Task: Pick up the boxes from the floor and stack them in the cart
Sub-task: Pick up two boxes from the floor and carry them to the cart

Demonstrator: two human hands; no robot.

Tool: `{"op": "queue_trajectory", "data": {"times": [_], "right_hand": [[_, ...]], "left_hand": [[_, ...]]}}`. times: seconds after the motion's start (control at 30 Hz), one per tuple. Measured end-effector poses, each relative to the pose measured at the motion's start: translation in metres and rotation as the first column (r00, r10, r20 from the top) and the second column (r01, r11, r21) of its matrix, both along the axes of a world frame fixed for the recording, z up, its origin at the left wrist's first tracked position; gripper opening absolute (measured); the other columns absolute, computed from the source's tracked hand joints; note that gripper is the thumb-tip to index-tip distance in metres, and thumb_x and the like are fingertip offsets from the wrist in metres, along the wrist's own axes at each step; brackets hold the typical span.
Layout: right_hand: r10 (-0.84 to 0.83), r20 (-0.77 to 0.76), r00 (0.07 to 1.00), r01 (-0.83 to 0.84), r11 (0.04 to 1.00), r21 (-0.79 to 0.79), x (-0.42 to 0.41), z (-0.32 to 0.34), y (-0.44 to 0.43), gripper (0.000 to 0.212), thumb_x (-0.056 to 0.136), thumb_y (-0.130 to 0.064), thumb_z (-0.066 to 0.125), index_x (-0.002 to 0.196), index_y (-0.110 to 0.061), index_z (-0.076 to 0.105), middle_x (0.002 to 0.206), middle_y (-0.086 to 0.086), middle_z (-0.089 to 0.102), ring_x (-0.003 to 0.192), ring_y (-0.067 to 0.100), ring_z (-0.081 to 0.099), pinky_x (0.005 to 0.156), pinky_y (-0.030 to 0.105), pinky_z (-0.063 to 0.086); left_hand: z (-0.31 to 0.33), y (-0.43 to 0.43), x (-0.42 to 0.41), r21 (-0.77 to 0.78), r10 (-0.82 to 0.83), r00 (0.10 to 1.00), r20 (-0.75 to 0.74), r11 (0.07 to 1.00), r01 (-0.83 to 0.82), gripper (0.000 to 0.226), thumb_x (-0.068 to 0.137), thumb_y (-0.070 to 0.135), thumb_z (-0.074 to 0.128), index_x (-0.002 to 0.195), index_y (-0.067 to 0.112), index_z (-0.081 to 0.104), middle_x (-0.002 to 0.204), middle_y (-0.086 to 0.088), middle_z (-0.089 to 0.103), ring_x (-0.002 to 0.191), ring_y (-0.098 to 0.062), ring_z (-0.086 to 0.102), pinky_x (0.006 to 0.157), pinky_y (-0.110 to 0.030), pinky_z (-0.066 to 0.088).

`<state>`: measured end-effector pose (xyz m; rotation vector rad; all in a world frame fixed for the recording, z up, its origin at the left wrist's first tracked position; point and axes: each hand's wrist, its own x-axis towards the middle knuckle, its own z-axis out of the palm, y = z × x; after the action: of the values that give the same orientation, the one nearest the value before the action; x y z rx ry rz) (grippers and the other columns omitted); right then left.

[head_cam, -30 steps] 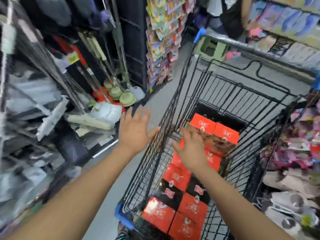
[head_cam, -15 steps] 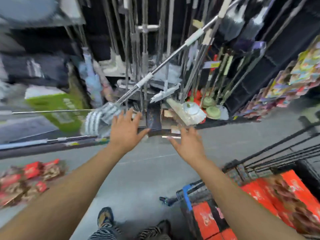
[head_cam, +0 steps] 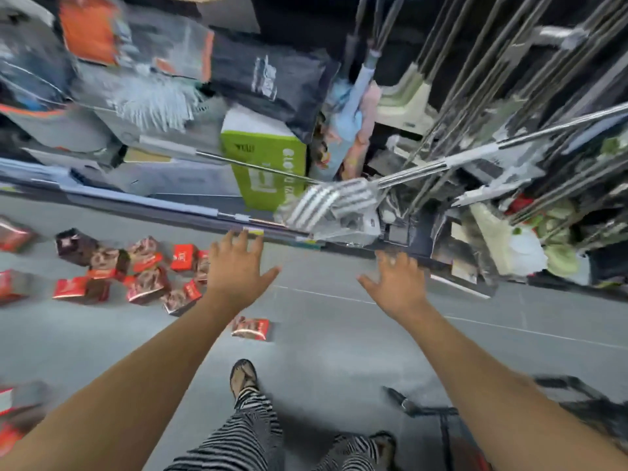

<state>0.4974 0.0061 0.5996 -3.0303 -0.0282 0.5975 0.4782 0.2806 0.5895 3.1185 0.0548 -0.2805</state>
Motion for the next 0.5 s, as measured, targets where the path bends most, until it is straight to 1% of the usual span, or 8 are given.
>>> {"op": "queue_trajectory", "data": {"times": [0.07, 0.13, 0.17, 0.27, 0.33, 0.4, 0.47, 0.5], "right_hand": [[0.021, -0.037, 0.999, -0.021, 1.0, -0.004, 0.01, -0.018, 0.037, 0.068, 0.092, -0.06, 0.042, 0.146, -0.02, 0.032, 0.142, 0.019, 0.037, 0.133, 0.037, 0.03, 0.105, 0.043, 0.031], [0.063, -0.062, 0.996, -0.064, 0.998, -0.018, 0.022, -0.039, 0.073, 0.069, 0.093, -0.06, 0.041, 0.146, -0.019, 0.031, 0.139, 0.019, 0.04, 0.13, 0.036, 0.033, 0.104, 0.042, 0.032], [0.087, -0.071, 0.994, -0.088, 0.996, -0.023, 0.027, -0.05, 0.089, 0.068, 0.093, -0.061, 0.041, 0.146, -0.018, 0.031, 0.138, 0.018, 0.041, 0.128, 0.035, 0.035, 0.102, 0.041, 0.032], [0.149, -0.092, 0.985, -0.151, 0.989, -0.008, 0.044, -0.095, 0.129, 0.069, 0.093, -0.06, 0.042, 0.146, -0.019, 0.03, 0.14, 0.018, 0.039, 0.128, 0.035, 0.035, 0.102, 0.04, 0.032], [0.207, -0.12, 0.971, -0.207, 0.978, 0.012, 0.051, -0.133, 0.151, 0.069, 0.093, -0.06, 0.042, 0.147, -0.019, 0.03, 0.142, 0.018, 0.037, 0.13, 0.034, 0.033, 0.104, 0.041, 0.03], [0.272, -0.148, 0.951, -0.271, 0.962, 0.025, 0.056, -0.176, 0.171, 0.07, 0.093, -0.06, 0.042, 0.148, -0.02, 0.029, 0.144, 0.018, 0.035, 0.131, 0.034, 0.031, 0.105, 0.042, 0.029], [0.332, -0.172, 0.928, -0.33, 0.943, 0.038, 0.058, -0.224, 0.19, 0.071, 0.092, -0.06, 0.043, 0.149, -0.02, 0.029, 0.144, 0.018, 0.035, 0.131, 0.035, 0.032, 0.106, 0.042, 0.028], [0.361, -0.177, 0.916, -0.359, 0.932, 0.042, 0.058, -0.249, 0.199, 0.072, 0.091, -0.062, 0.044, 0.149, -0.02, 0.03, 0.144, 0.018, 0.036, 0.131, 0.035, 0.032, 0.106, 0.042, 0.028]], "left_hand": [[-0.017, 0.037, 0.004, 0.009, -0.004, 1.0, -0.026, 1.0, 0.005, 0.077, 0.085, 0.069, 0.036, 0.143, 0.019, 0.038, 0.151, -0.013, 0.034, 0.136, -0.038, 0.032, 0.107, -0.049, 0.025], [-0.04, 0.072, 0.01, 0.009, 0.008, 0.999, -0.053, 1.0, -0.007, 0.073, 0.087, 0.067, 0.04, 0.145, 0.021, 0.035, 0.153, -0.011, 0.031, 0.139, -0.036, 0.027, 0.11, -0.047, 0.02], [-0.054, 0.087, 0.013, -0.007, 0.019, 0.999, -0.049, 1.0, -0.02, 0.072, 0.088, 0.066, 0.041, 0.143, 0.02, 0.038, 0.152, -0.012, 0.033, 0.138, -0.037, 0.029, 0.11, -0.048, 0.02], [-0.103, 0.123, 0.02, -0.062, 0.048, 0.997, -0.052, 0.997, -0.051, 0.077, 0.082, 0.067, 0.034, 0.132, 0.013, 0.054, 0.137, -0.019, 0.051, 0.127, -0.044, 0.043, 0.104, -0.053, 0.031], [-0.145, 0.14, 0.02, -0.083, 0.063, 0.994, -0.086, 0.994, -0.071, 0.08, 0.08, 0.066, 0.031, 0.129, 0.009, 0.056, 0.131, -0.022, 0.055, 0.121, -0.047, 0.048, 0.101, -0.055, 0.035], [-0.189, 0.155, 0.019, -0.076, 0.091, 0.992, -0.091, 0.992, -0.098, 0.076, 0.083, 0.064, 0.035, 0.134, 0.01, 0.052, 0.136, -0.023, 0.051, 0.122, -0.047, 0.046, 0.1, -0.055, 0.035], [-0.236, 0.169, 0.013, -0.081, 0.134, 0.987, -0.09, 0.987, -0.142, 0.071, 0.088, 0.06, 0.044, 0.14, 0.012, 0.045, 0.143, -0.022, 0.044, 0.129, -0.046, 0.04, 0.104, -0.056, 0.032], [-0.26, 0.177, 0.009, -0.085, 0.163, 0.983, -0.083, 0.982, -0.17, 0.071, 0.088, 0.06, 0.045, 0.14, 0.012, 0.045, 0.144, -0.021, 0.043, 0.13, -0.045, 0.039, 0.104, -0.056, 0.031]]}}
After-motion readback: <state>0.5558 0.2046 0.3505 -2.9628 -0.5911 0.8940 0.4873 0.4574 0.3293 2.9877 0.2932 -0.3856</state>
